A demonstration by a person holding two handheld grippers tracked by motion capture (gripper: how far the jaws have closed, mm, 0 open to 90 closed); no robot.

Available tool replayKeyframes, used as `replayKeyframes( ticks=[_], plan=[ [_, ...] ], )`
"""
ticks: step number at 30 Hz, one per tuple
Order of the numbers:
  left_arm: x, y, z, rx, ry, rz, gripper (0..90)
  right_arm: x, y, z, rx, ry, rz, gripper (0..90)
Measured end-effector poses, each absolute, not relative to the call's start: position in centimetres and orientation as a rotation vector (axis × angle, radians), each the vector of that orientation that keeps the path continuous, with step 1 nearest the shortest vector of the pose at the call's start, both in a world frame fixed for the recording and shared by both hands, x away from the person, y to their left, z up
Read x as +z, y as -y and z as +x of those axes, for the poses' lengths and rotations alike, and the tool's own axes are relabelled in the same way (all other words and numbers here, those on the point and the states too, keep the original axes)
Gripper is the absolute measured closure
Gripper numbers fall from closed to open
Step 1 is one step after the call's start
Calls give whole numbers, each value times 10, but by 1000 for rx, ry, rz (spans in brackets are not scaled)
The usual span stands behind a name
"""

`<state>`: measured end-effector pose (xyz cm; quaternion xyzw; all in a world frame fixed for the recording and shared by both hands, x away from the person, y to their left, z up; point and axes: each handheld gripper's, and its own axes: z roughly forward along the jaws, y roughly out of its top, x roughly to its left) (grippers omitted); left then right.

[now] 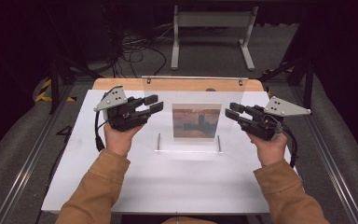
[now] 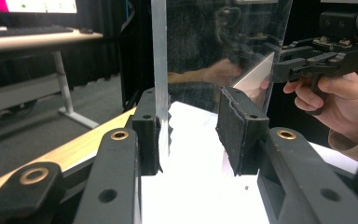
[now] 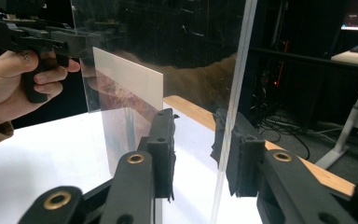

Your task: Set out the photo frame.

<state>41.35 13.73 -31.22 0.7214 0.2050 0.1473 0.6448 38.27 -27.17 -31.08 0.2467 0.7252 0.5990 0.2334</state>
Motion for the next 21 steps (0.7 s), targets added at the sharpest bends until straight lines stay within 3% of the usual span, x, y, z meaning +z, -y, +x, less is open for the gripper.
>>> replayKeyframes(
  ticks=[15,21],
  plan=[
    [-312,-132,431,324,-520,1640,595,-313,273,401,1646,-1994,723,642],
    [-314,-129,430,361,-531,1642,565,-315,269,402,1611,-1984,711,575]
  ],
)
